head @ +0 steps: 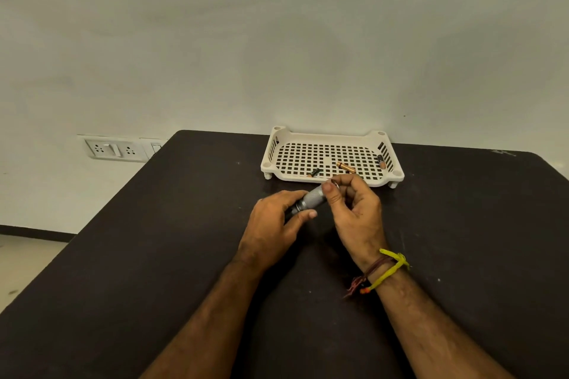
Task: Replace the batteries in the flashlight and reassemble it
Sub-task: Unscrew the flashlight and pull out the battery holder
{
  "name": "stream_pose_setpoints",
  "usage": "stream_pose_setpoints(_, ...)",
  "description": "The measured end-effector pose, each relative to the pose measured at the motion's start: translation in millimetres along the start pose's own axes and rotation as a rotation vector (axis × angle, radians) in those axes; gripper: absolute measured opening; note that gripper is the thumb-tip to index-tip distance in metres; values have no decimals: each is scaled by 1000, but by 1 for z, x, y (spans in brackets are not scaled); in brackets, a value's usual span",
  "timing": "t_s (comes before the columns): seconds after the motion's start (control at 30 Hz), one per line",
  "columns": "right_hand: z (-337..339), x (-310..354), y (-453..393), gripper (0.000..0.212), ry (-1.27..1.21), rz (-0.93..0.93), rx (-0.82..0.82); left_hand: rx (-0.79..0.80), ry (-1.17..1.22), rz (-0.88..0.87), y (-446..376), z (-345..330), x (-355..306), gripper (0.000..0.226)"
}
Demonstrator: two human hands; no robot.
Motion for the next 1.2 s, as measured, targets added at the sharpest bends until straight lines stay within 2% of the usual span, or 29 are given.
stream_pose_setpoints(0.07, 0, 2, 0, 4, 22, 48, 10, 25, 10, -15, -2, -3, -1, 40)
stream_pose_setpoints(0.2, -1, 9, 1, 19, 74, 131, 31, 42, 14, -17, -2, -4, -2, 39)
stream_pose_setpoints(0.43, -4, 18, 1, 8, 99, 225, 125, 60, 52, 33, 1, -2, -1, 37)
stream_pose_setpoints(0.67, -4, 20, 6, 18, 93, 168, 41, 66, 40, 29, 1, -3, -4, 38)
stream_pose_setpoints(0.77, -8, 23, 6, 5, 151, 252, 85, 64, 45, 58, 0, -3, 0, 41)
stream_pose_setpoints(0.9, -6, 31, 7, 15, 187, 364, 85, 56, 58, 70, 0, -2, 2, 40)
stream_pose_setpoints(0.97, -6, 32, 7, 15, 189, 352, 59, 53, 61, 73, -1, -1, 1, 39)
stream_pose_setpoints(1.07, -1, 23, 4, 9, 159, 235, 17, 49, 50, 82, -1, -1, 2, 40)
stream_pose_setpoints(1.2, -2, 32, 5, 18, 185, 335, 44, 23, 57, 99, -1, 1, 4, 39)
Point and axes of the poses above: each hand's wrist, its own y-axis away from the middle knuckle, its own z-axis out of the back of the hand, x = y × z, the point moved 9 cm from there along -y, towards the middle knuckle, and after that the axes turned 11 degrees about -x, right-handed, at the moved point
